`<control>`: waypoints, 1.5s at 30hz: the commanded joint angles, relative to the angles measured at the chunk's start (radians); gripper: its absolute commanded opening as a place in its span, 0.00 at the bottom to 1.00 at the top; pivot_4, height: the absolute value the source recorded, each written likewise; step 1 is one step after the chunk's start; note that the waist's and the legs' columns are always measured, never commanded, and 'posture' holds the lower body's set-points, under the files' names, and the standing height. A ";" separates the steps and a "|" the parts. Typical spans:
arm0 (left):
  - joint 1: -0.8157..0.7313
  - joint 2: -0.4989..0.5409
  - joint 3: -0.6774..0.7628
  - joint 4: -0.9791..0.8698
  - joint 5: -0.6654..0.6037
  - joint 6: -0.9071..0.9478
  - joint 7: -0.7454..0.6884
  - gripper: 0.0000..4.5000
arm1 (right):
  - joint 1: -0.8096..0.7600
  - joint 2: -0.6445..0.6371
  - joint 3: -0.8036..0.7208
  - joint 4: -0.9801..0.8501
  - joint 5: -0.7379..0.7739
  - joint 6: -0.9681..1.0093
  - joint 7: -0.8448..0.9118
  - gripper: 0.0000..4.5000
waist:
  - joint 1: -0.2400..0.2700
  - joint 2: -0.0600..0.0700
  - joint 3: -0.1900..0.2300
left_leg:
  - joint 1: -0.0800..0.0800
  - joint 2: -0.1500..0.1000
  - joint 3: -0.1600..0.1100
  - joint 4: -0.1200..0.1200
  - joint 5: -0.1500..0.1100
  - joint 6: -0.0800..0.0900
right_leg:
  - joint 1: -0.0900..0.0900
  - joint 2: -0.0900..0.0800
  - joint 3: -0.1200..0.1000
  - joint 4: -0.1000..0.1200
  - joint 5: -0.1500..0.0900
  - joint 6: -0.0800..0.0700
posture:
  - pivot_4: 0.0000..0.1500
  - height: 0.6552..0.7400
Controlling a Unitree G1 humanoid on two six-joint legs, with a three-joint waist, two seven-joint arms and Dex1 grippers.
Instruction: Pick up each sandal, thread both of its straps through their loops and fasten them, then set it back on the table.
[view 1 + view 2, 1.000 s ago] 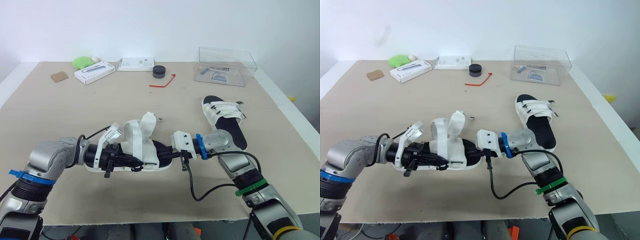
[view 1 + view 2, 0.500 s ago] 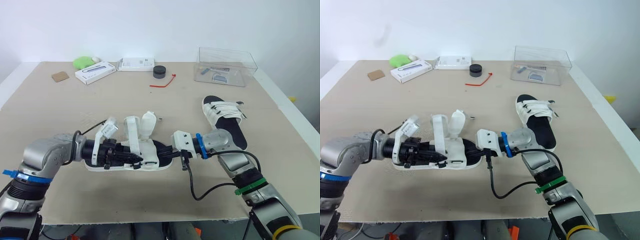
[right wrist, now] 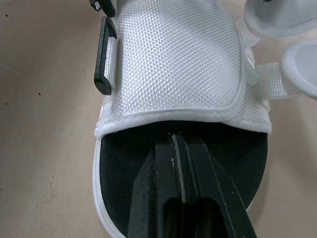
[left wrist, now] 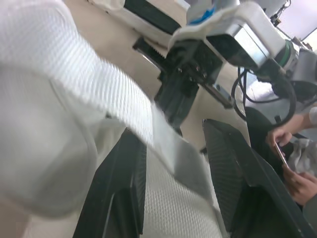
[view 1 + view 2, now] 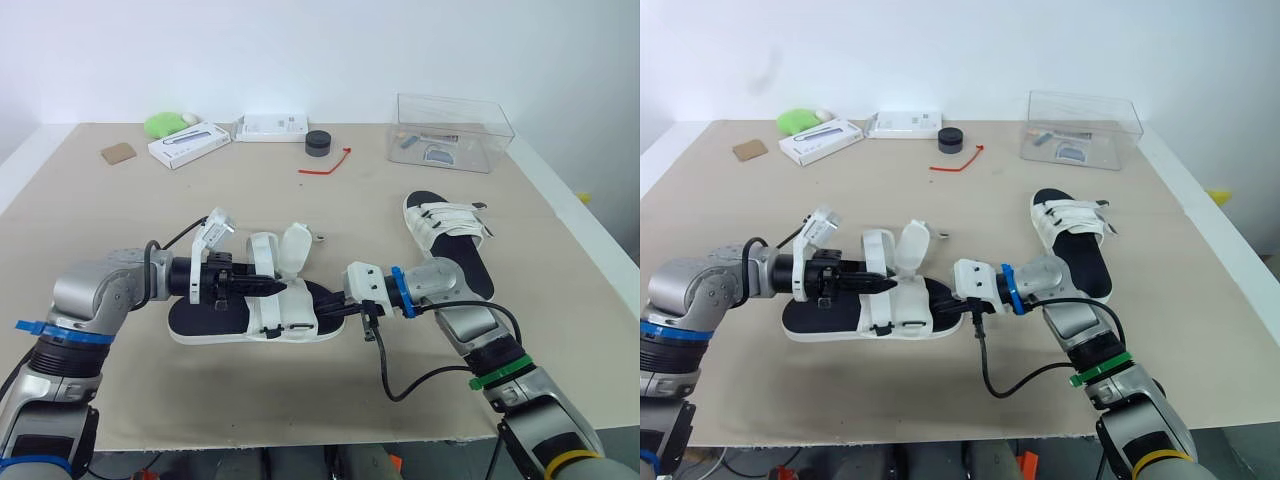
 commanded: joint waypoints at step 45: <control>0.530 0.344 0.322 -0.570 -0.228 0.128 -0.029 0.98 | -0.037 0.003 0.018 0.056 -0.017 -0.025 0.017 0.00 | -0.006 0.001 0.001 | 0.001 0.002 0.001 -0.002 0.000 0.000 | -0.001 0.000 0.000 0.000 -0.002 -0.001 | 1.00 1.00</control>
